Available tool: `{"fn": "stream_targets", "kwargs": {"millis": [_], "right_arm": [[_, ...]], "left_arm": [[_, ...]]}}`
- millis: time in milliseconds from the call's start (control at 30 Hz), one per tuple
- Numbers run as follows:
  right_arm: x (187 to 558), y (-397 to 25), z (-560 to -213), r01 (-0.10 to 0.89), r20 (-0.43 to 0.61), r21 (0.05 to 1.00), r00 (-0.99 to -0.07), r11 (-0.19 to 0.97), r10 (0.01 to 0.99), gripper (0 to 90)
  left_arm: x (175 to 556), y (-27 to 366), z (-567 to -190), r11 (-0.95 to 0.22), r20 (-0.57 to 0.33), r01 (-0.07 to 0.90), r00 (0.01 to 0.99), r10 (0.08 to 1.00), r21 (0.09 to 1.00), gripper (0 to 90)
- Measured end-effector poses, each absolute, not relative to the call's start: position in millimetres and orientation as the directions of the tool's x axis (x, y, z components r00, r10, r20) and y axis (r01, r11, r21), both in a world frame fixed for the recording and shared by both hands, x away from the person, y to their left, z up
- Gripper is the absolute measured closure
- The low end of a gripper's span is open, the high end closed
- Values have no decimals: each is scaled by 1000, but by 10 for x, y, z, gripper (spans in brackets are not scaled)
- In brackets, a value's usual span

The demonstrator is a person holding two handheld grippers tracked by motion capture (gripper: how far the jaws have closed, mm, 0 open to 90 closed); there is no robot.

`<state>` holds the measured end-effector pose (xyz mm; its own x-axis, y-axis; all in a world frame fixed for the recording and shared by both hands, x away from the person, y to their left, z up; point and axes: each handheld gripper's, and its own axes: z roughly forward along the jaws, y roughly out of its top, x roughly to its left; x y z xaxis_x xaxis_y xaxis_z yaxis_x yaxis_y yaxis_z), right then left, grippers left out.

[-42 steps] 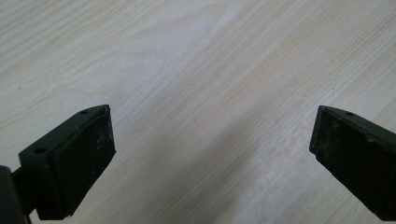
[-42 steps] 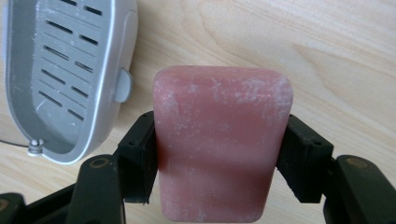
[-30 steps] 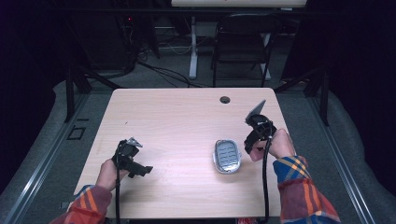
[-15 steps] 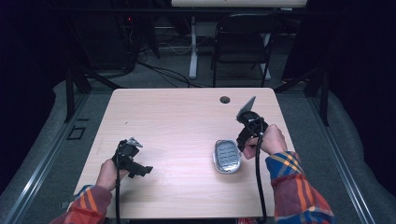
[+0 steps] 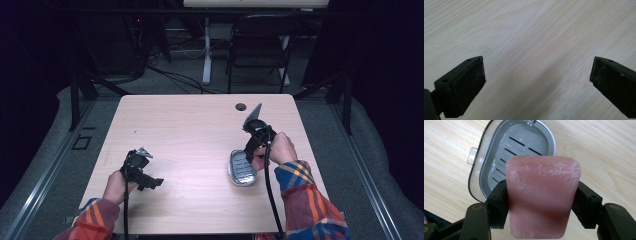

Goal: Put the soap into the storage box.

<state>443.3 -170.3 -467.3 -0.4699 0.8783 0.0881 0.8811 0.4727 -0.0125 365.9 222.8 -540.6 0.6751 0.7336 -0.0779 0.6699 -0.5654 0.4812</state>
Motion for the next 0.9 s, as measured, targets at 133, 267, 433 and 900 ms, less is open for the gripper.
{"fn": "stream_targets", "kwargs": {"millis": [133, 267, 433, 900], "right_arm": [[4440, -1643, -4686, 875, 89, -20, -480, 483, 873, 372], [4445, -1576, -4707, 873, 93, -25, -483, 487, 871, 372], [4459, -1520, -4727, 871, 98, -25, -486, 491, 868, 372], [4480, -1408, -4791, 872, 111, -29, -483, 489, 869, 372]], "left_arm": [[3659, 2229, -5406, -565, -78, 670, 675, 734, 481, 1], [3658, 2228, -5405, -567, -77, 669, 676, 733, 480, 1], [3660, 2229, -5406, -569, -77, 669, 677, 732, 479, 1], [3660, 2228, -5408, -569, -78, 669, 678, 731, 478, 1]]}}
